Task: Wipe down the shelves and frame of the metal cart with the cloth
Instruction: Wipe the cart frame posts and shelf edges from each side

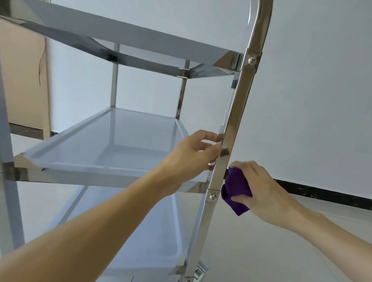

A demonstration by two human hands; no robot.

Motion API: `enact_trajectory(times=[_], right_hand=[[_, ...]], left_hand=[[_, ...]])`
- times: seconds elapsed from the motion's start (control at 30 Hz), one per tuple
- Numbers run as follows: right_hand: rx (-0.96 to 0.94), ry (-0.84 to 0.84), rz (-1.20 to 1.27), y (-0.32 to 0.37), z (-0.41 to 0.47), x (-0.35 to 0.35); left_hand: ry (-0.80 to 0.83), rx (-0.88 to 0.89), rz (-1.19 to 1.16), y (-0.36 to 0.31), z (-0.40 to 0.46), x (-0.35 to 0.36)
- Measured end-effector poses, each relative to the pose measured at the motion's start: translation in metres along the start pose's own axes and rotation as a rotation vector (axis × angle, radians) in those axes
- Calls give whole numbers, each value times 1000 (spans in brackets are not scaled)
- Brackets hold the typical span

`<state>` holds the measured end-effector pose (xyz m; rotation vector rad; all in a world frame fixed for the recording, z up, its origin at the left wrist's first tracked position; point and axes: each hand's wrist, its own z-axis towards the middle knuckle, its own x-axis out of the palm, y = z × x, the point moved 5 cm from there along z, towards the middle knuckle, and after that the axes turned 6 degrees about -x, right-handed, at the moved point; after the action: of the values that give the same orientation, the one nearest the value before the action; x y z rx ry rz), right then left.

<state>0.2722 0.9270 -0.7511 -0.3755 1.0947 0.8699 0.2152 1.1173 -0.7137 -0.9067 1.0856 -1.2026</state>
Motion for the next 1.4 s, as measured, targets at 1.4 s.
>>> enact_trajectory(times=[1.4], right_hand=[[717,119,1731,178,167,183]], left_hand=[[-1143,198,-35,-7,-229,-222]])
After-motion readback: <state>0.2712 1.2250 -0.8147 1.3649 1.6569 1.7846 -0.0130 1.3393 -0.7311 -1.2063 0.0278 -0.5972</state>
